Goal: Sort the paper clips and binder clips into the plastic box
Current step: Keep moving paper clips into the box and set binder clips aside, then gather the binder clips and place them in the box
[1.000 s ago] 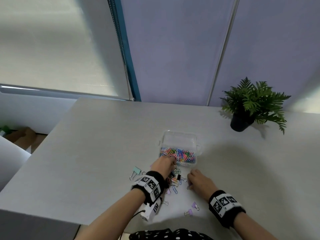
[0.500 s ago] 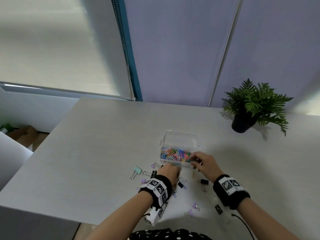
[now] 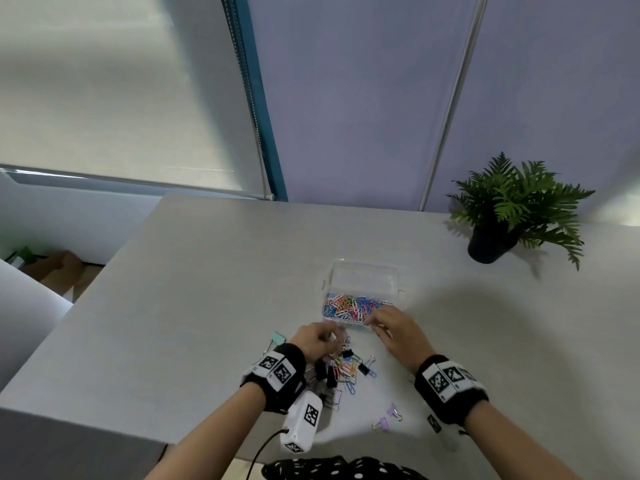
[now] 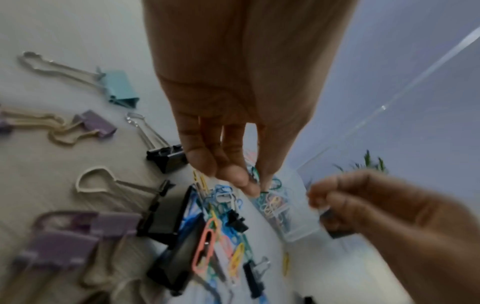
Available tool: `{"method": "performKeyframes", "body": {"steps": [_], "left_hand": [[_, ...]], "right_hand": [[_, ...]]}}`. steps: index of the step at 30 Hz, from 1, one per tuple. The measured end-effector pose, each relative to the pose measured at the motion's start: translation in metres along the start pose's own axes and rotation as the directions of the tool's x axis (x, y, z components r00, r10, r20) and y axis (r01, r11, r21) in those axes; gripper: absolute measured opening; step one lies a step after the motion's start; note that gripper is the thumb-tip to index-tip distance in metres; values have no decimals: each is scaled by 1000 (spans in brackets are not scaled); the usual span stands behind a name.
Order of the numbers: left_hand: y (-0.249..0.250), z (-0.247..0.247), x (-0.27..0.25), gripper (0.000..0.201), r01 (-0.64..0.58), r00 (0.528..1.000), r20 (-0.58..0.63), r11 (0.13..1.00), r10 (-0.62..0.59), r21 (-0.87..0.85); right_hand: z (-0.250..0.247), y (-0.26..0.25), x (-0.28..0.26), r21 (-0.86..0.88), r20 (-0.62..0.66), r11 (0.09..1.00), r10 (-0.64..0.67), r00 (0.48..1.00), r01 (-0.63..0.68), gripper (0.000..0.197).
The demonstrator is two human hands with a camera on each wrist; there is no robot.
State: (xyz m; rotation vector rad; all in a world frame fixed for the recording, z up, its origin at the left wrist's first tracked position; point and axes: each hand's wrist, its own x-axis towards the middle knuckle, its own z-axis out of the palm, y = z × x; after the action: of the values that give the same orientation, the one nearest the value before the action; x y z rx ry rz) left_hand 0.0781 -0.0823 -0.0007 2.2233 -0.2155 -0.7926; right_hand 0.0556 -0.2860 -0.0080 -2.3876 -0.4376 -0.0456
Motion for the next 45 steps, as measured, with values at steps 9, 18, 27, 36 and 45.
{"method": "performKeyframes", "body": {"steps": [9, 18, 27, 36, 45], "left_hand": [[-2, 1, -6, 15, 103, 987, 156, 855, -26, -509], [34, -38, 18, 13, -69, 995, -86, 976, 52, -205], [68, -46, 61, 29, -111, 984, -96, 938, 150, 327], [43, -58, 47, 28, -155, 977, -71, 898, 202, 412], [25, -13, 12, 25, -205, 975, 13, 869, 223, 451]], "right_hand": [[16, -11, -8, 294, 358, 924, 132, 924, -245, 32], [35, -6, 2, -194, 354, 977, 151, 923, -86, 23], [47, -14, -9, -237, 352, 963, 209, 913, -129, 18], [47, -20, -18, -342, 288, 931, 235, 928, -130, 19], [40, -15, -17, -274, 337, 946, 264, 904, -174, 23]]}}
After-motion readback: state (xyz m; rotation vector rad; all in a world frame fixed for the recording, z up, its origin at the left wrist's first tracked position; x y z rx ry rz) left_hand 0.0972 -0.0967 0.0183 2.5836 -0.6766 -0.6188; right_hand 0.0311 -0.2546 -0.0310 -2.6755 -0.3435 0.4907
